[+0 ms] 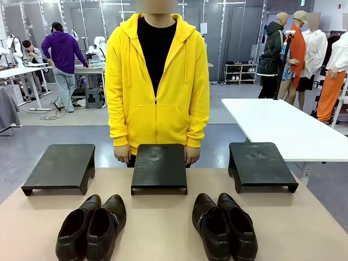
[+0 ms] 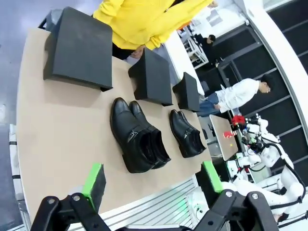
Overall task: Place the shoes on the stand as instructed by the person.
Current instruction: Pick up one pair of Shoes and place it on the Shoes Stand indicated by the person.
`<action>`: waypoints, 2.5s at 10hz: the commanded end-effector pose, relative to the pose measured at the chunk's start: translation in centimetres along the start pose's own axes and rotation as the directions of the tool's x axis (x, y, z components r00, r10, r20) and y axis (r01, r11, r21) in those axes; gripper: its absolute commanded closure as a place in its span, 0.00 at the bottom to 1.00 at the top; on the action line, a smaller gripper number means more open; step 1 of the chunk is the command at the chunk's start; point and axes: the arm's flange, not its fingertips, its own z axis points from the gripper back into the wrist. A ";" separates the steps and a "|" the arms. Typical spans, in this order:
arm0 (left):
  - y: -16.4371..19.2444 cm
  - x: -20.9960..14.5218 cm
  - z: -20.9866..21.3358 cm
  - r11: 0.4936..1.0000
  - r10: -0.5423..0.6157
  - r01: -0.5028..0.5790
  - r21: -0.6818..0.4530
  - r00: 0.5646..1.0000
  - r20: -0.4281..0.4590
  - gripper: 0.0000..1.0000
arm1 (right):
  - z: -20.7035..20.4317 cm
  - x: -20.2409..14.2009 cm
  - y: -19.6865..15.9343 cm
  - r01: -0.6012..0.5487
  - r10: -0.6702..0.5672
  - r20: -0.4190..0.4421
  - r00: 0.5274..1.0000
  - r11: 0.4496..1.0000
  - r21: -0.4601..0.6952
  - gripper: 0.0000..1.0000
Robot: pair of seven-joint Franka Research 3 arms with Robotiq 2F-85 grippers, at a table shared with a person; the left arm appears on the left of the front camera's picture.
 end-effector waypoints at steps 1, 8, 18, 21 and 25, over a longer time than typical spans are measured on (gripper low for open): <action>-0.4 0.7 -0.9 1.000 -0.011 0.011 0.006 1.000 -0.015 0.00 | -0.5 0.1 0.8 -0.014 0.014 -0.006 1.000 0.999 -0.039 0.00; 0.0 0.0 0.0 1.000 0.000 0.000 0.000 1.000 0.000 0.00 | 0.0 0.0 0.0 0.000 0.000 0.000 1.000 1.000 0.000 0.00; 0.0 0.0 0.0 1.000 0.000 0.000 0.000 1.000 0.000 0.00 | 0.0 0.0 0.0 0.000 0.000 0.000 1.000 1.000 0.000 0.00; -0.1 0.0 0.0 1.000 0.000 0.000 0.005 1.000 -0.001 0.00 | 0.0 0.0 0.0 0.000 0.000 0.000 1.000 1.000 0.000 0.00; -9.6 5.7 -4.2 0.974 -0.168 0.204 0.095 0.941 -0.294 0.00 | 0.0 0.0 0.0 0.000 0.000 0.000 1.000 1.000 0.000 0.00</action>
